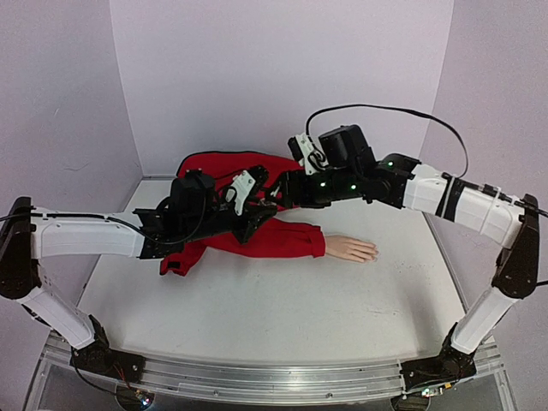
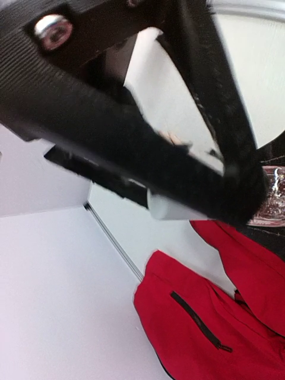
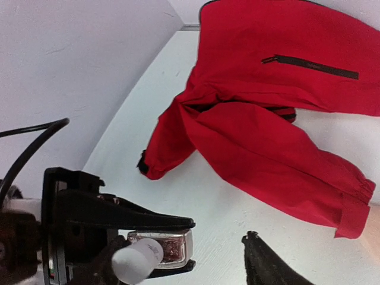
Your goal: Paint the nails
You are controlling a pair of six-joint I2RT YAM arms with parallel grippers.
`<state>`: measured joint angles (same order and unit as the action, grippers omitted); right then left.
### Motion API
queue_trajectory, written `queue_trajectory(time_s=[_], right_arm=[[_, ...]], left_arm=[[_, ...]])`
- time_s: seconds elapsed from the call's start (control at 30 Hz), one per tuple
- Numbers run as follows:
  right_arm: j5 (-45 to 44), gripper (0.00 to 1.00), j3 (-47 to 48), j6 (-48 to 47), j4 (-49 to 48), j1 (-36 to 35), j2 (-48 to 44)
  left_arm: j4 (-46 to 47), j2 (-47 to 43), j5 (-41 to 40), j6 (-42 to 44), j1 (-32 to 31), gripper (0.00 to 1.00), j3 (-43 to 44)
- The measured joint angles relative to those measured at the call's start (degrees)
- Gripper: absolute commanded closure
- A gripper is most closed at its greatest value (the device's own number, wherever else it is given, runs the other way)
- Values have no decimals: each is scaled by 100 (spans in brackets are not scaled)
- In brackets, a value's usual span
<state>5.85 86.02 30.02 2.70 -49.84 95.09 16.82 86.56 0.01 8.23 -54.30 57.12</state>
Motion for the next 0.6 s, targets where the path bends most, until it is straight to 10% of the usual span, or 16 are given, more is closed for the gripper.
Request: queue_trajectory(time_s=[0.33,0.6], right_arm=[[2577,17,-811,-1550,74,1097,-977],[3646,33,-826,-1989,-389,1012,-916]], left_arm=[[-529,-363,2485,-1268,960,100,216],[-634,-9,4566,-1875,962,100,793]])
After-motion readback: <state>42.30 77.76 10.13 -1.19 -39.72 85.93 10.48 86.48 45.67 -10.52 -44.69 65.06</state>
